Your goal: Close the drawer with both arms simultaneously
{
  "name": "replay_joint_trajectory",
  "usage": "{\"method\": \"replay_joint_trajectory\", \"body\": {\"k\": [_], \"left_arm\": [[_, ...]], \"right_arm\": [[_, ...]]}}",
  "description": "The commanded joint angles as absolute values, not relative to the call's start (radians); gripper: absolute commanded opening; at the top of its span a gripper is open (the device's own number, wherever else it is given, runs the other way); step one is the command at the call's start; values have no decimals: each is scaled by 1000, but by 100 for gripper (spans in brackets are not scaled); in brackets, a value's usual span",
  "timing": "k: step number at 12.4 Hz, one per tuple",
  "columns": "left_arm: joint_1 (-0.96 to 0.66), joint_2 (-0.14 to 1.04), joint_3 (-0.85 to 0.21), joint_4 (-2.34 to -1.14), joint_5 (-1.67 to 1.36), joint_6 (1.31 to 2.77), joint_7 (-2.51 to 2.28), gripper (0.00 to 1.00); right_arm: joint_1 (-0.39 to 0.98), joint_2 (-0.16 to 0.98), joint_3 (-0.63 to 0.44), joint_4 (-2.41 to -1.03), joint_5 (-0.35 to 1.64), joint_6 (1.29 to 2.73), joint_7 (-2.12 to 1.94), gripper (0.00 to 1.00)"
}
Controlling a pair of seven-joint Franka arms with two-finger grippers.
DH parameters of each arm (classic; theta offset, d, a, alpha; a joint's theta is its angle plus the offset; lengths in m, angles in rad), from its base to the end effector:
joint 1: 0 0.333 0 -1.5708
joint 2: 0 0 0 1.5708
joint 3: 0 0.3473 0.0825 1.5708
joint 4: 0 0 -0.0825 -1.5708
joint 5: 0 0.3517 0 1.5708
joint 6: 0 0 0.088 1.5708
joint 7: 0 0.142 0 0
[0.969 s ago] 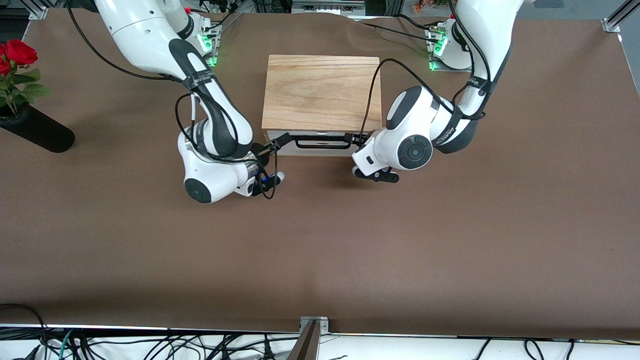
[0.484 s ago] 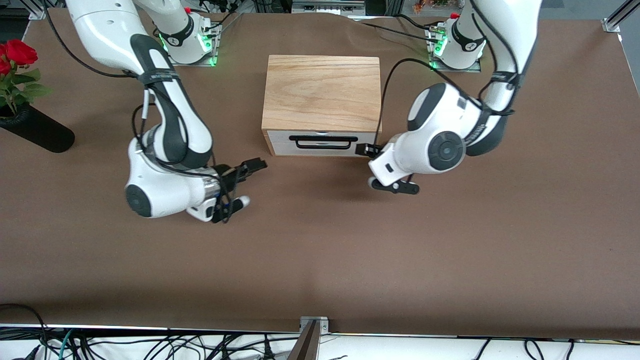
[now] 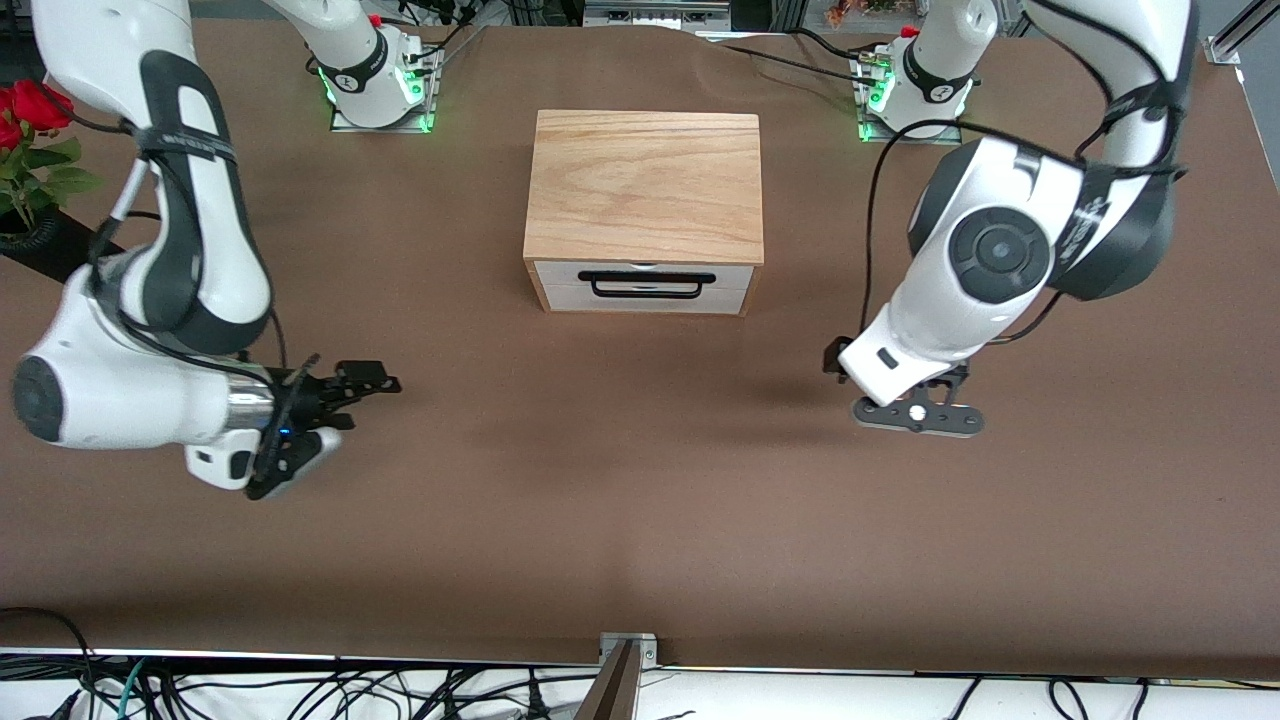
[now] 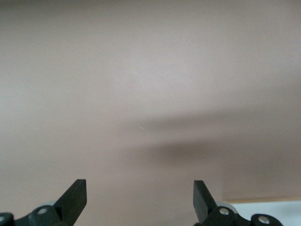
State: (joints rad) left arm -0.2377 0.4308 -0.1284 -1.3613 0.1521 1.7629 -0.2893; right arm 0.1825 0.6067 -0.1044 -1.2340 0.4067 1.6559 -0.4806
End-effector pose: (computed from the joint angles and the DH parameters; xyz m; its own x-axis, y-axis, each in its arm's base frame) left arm 0.6327 -0.2062 0.4752 0.9953 -0.0968 0.0015 -0.0962 -0.9905 -0.0985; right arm 0.6811 0.1240 0.4103 0.8764 0.4815 -0.0137 0.4418 -0.8149 -0.3751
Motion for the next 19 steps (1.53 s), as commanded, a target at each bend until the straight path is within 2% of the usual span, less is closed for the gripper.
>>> {"method": "replay_joint_trajectory", "body": {"k": [1, 3, 5, 8, 9, 12, 15, 17, 19], "left_arm": [[-180, 316, -141, -1373, 169, 1641, -243, 100], [-166, 241, -138, -1382, 89, 1519, -224, 100], [-155, 143, -129, -1448, 81, 1502, -175, 100], [-129, -38, -72, -1650, 26, 1520, -121, 100], [-129, -61, -33, -1678, 15, 1535, -112, 100], [-129, -58, 81, -1687, -30, 1539, 56, 100], [-123, -35, 80, -1642, -26, 1536, 51, 100], [-66, 15, 36, -1573, -26, 1517, 51, 100], [-46, 15, 26, -1574, -26, 1517, 51, 100]], "right_arm": [[224, 409, -77, -1303, 171, 1611, -263, 100], [224, 248, -37, -1394, 28, 1586, -193, 100], [183, 120, -35, -1486, -26, 1612, -201, 100], [132, 25, -37, -1567, -17, 1618, -279, 100], [130, 17, -35, -1569, -26, 1614, -276, 100], [130, 8, -35, -1572, -28, 1603, -268, 100], [130, 6, -37, -1572, -29, 1603, -268, 100], [130, 2, -37, -1572, -29, 1603, -268, 100], [130, -3, -37, -1572, -31, 1601, -268, 100]]}}
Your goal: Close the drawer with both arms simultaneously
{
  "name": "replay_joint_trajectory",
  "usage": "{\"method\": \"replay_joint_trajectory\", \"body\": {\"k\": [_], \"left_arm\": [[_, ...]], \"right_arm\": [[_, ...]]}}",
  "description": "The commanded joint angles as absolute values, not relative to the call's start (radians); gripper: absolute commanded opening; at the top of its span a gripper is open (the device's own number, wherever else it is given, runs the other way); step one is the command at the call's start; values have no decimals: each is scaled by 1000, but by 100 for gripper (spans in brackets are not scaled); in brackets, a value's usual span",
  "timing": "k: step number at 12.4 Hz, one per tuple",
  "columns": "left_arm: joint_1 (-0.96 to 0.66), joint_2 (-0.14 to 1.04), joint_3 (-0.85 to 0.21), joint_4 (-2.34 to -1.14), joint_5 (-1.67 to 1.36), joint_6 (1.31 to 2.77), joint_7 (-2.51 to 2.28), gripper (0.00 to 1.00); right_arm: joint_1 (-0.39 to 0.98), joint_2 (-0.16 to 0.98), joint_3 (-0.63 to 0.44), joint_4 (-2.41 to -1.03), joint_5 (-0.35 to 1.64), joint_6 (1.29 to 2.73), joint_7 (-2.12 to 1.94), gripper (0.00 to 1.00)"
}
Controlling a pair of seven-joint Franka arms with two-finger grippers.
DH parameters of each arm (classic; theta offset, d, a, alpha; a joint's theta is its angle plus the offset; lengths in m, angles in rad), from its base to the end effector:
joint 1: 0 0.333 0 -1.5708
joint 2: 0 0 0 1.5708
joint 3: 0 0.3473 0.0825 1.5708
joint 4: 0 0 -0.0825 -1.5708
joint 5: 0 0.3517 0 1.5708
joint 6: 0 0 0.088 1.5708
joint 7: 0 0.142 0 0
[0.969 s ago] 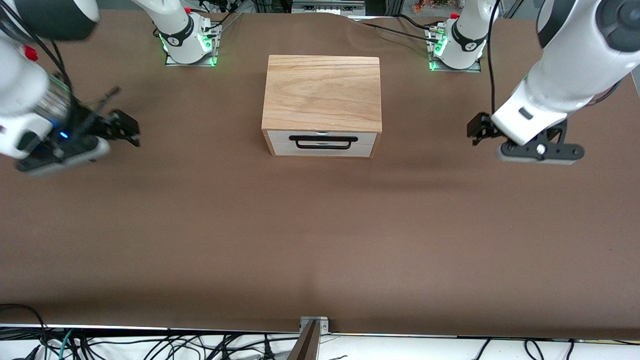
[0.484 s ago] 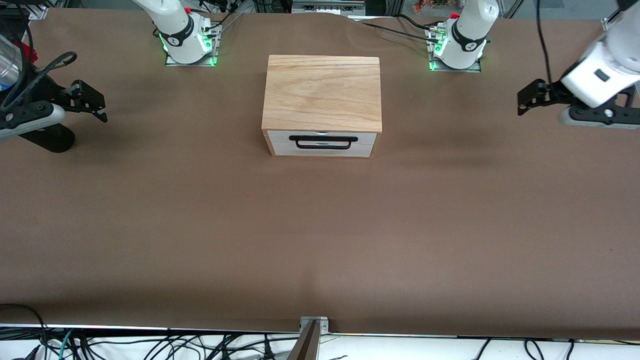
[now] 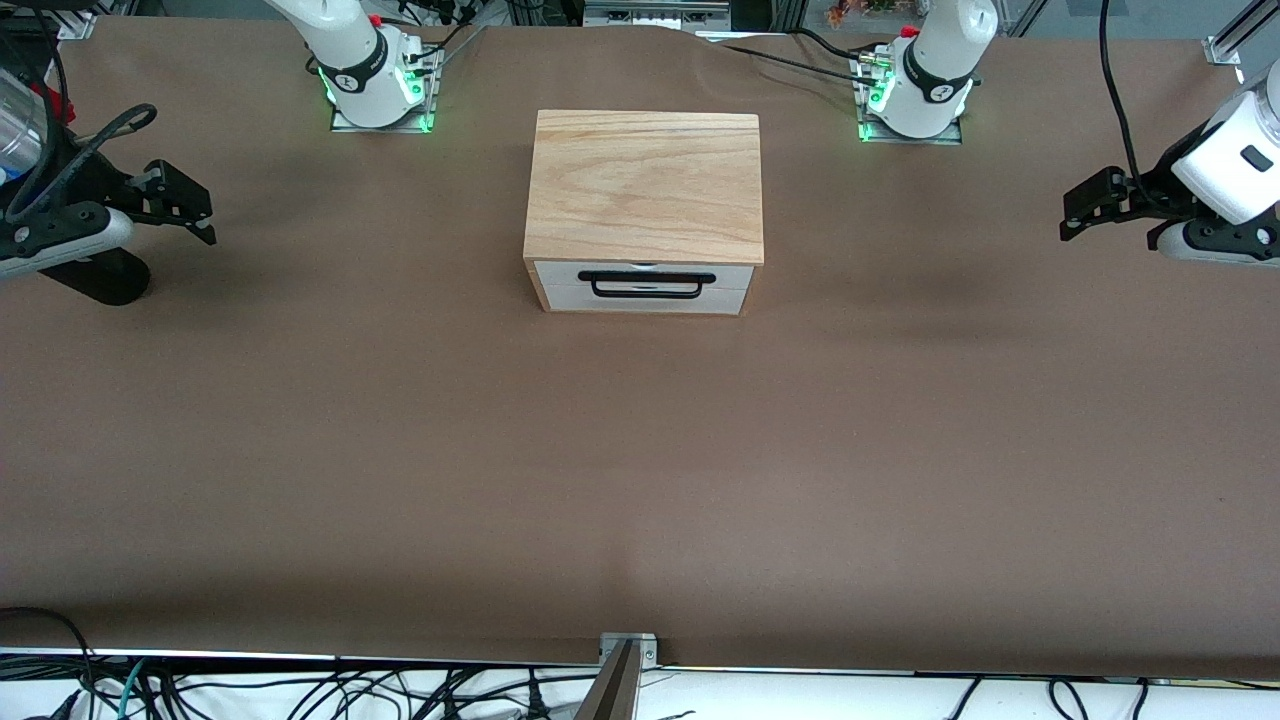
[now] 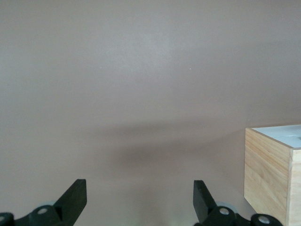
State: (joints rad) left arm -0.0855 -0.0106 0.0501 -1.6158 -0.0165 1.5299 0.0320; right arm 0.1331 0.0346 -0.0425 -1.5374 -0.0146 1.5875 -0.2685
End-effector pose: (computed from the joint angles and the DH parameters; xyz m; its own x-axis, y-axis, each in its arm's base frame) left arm 0.5098 -0.0203 0.6033 0.9949 -0.0680 -0.0747 -0.0667 -0.9976 0.0194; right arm 0.5344 0.0469 0.6187 0.9361 0.3517 0.0107 0.3514 -0.9360 0.0196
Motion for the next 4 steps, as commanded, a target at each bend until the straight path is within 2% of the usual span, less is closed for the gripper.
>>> {"method": "replay_joint_trajectory", "body": {"k": [1, 4], "left_arm": [[-25, 15, 0, -1575, -28, 1517, 51, 100], [-14, 15, -25, -1574, -25, 1513, 38, 100]], "right_arm": [[130, -3, -37, -1572, -32, 1601, -268, 100], [130, -6, -37, -1572, -48, 1585, -265, 100]]}}
